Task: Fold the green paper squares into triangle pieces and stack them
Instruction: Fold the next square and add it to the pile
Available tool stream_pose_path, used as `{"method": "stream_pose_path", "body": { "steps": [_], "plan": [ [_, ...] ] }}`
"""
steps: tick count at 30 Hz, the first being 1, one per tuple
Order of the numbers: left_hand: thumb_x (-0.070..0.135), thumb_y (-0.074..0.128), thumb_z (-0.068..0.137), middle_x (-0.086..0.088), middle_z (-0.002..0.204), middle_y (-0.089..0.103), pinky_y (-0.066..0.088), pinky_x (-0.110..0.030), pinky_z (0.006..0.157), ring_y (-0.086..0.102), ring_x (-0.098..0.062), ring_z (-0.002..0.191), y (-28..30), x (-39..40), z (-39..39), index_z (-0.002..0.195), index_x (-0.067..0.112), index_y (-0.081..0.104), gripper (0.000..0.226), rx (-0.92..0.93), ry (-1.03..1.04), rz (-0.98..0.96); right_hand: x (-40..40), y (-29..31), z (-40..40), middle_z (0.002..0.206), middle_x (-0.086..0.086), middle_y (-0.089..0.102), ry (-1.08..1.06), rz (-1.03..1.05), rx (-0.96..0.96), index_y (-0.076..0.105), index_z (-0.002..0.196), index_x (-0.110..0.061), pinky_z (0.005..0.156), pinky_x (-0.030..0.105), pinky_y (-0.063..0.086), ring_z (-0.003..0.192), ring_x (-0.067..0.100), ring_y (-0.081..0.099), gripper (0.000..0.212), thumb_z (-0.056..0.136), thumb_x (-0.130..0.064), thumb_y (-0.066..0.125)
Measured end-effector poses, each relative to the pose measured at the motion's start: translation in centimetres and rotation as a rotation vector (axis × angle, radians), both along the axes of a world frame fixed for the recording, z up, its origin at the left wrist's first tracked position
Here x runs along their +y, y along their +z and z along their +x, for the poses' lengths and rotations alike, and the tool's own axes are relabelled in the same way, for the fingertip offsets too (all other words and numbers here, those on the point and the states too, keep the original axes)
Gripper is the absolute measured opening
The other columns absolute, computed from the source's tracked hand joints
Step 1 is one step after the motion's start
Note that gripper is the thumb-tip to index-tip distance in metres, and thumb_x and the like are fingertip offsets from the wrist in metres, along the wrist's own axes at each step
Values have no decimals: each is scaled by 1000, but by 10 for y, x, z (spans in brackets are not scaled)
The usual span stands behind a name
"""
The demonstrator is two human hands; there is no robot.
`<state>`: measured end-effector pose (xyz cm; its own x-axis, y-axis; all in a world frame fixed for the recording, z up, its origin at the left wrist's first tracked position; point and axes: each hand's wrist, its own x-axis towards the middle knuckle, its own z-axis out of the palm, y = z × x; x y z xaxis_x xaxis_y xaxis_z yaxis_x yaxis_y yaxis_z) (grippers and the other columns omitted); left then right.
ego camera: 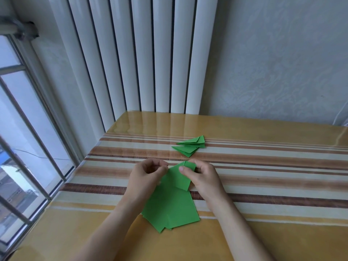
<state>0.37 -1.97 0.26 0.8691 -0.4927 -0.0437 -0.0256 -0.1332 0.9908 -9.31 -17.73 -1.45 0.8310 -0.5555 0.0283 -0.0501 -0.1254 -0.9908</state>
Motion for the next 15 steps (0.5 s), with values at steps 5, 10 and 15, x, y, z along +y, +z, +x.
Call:
{"method": "stream_pose_path", "body": {
  "steps": [5, 10, 15],
  "plan": [
    [32, 78, 92, -3, 84, 79, 62, -50, 87, 76, -26, 86, 0, 1, -3, 86, 22, 81, 11, -109, -94, 76, -2, -2, 0, 93, 8, 80, 51, -27, 6, 77, 99, -15, 85, 54, 59, 90, 33, 76, 6, 95, -19, 76],
    [24, 75, 94, -14, 86, 78, 60, -57, 83, 74, -43, 88, 3, 1, -2, 87, 13, 79, 14, -12, -32, -57, 2, 0, 1, 105, 1, 80, 81, 87, 8, 67, 121, -21, 80, 44, 64, 94, 23, 78, 28, 95, -15, 76],
    [20, 71, 96, -12, 73, 72, 52, -38, 69, 63, -15, 65, -4, -2, 0, 86, 7, 74, 17, -72, -15, 36, 3, -2, 4, 100, 0, 81, 13, 71, -3, 65, 115, -14, 72, 38, 62, 86, 23, 78, 23, 95, -9, 75]
  ]
}}
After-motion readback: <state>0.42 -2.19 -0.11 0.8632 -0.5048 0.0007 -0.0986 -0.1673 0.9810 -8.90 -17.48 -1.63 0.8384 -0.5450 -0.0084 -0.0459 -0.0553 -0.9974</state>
